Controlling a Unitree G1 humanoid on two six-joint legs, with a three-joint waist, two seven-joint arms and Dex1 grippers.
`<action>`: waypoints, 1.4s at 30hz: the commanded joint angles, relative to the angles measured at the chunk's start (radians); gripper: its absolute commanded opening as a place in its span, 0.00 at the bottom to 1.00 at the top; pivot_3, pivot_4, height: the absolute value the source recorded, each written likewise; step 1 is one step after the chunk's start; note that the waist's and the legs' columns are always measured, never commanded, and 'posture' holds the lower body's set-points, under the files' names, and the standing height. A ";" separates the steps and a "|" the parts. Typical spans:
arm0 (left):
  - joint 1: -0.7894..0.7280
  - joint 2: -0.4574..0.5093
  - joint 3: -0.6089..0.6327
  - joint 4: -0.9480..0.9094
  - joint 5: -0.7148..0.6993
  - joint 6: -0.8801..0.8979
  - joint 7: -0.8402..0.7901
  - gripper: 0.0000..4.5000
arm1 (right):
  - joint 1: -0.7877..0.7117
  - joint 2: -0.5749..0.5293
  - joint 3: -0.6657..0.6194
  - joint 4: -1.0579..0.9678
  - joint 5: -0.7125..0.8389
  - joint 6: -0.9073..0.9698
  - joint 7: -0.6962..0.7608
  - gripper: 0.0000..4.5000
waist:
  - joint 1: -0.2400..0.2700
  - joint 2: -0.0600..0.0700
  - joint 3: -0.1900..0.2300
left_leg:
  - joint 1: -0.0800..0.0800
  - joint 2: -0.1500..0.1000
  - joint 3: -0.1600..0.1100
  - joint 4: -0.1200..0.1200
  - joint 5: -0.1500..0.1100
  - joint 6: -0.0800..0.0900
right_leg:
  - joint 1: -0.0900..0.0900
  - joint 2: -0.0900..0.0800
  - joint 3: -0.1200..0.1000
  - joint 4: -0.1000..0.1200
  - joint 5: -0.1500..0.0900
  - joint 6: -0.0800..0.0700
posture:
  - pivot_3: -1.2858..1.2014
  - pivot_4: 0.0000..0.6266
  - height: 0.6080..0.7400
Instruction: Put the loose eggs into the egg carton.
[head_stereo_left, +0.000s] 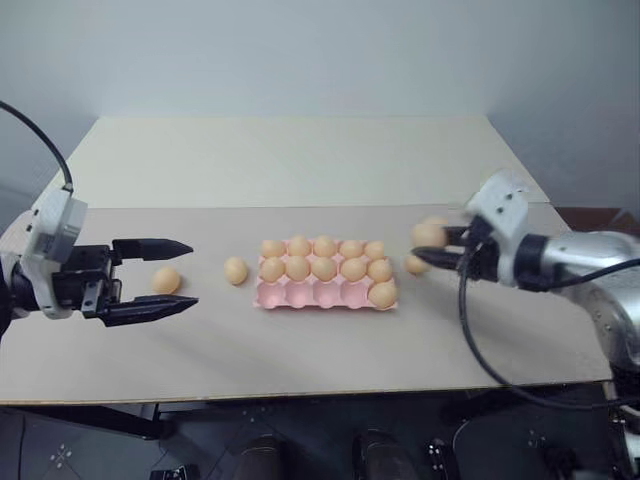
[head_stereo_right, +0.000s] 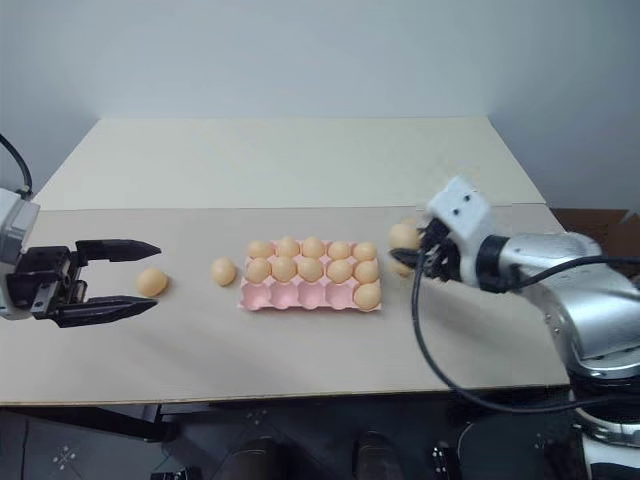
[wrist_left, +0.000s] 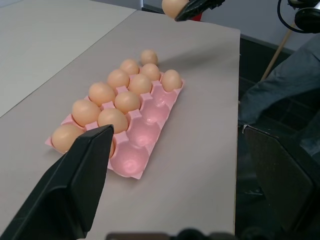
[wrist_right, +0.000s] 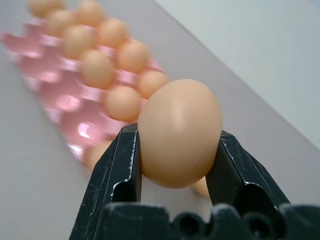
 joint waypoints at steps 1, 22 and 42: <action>-0.021 0.003 0.011 -0.011 -0.011 -0.016 -0.018 1.00 | -0.010 0.034 0.081 -0.047 0.005 -0.032 -0.008 0.37 | 0.003 0.000 0.000 | 0.000 0.000 0.000 0.000 0.000 0.000 | 0.000 0.000 0.000 0.000 0.000 0.000 | 0.52 0.24 1.00; -0.051 -0.023 -0.040 -0.017 -0.002 -0.016 -0.015 1.00 | -0.052 0.170 0.292 0.058 -0.158 -0.075 -0.090 0.85 | 0.002 0.000 0.000 | -0.003 -0.001 -0.001 0.000 0.000 0.000 | -0.002 0.000 -0.001 0.000 0.000 0.000 | 0.52 0.24 1.00; 0.009 -0.060 -0.039 -0.023 0.014 -0.048 -0.014 1.00 | 0.510 -0.076 -0.397 -0.089 -0.031 -0.149 0.033 1.00 | 0.014 0.000 0.000 | -0.002 -0.001 0.000 0.000 0.000 0.000 | -0.001 -0.001 -0.001 -0.001 0.000 0.000 | 0.52 0.24 1.00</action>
